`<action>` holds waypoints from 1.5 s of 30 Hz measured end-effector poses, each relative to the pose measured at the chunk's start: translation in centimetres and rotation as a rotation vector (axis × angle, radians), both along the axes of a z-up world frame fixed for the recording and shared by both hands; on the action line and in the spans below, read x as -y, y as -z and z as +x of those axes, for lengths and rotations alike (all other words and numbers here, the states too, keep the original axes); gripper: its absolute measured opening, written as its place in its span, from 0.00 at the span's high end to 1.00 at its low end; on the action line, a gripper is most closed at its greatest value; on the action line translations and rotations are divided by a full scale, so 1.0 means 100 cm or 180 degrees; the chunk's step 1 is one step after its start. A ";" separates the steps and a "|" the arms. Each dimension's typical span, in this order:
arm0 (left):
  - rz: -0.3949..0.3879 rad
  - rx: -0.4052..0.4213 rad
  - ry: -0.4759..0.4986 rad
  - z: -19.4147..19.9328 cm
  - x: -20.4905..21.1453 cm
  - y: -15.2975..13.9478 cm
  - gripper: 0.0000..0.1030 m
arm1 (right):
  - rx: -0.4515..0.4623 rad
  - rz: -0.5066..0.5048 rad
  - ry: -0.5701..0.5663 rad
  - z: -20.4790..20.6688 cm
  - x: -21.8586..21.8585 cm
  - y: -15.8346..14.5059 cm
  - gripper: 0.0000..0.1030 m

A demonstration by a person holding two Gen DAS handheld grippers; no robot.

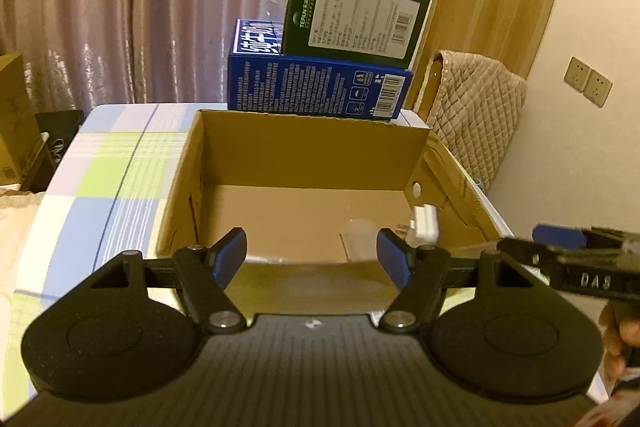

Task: Organize rigid objects
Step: 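Withdraw both tools from the box back toward the remaining items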

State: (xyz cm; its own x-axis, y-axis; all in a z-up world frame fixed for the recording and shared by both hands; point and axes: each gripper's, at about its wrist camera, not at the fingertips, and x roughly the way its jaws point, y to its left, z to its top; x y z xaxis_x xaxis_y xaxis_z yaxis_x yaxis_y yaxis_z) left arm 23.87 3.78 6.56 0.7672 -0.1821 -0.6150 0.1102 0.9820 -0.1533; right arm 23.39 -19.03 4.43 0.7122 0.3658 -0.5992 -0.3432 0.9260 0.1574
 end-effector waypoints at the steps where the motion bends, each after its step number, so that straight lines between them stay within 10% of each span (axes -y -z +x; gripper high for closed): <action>1: 0.0004 0.0007 -0.0020 -0.009 0.000 -0.001 0.34 | -0.0014 -0.0017 -0.0018 -0.009 0.000 0.000 0.33; 22: -0.0099 -0.0078 -0.0354 -0.162 -0.002 0.017 0.34 | -0.0337 0.0084 0.0190 -0.174 0.040 0.024 0.32; 45: 0.0206 -0.0132 -0.0181 -0.149 0.009 0.047 0.34 | -0.0478 0.0084 0.0183 -0.170 0.010 0.061 0.32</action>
State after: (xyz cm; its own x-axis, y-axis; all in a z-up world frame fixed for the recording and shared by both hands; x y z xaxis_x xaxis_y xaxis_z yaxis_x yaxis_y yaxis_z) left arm 8.97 2.93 1.87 0.7488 -0.0977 -0.6555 0.0488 0.9945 -0.0925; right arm 6.40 -20.04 -1.65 0.6354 0.3440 -0.6913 -0.2606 0.9383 0.2274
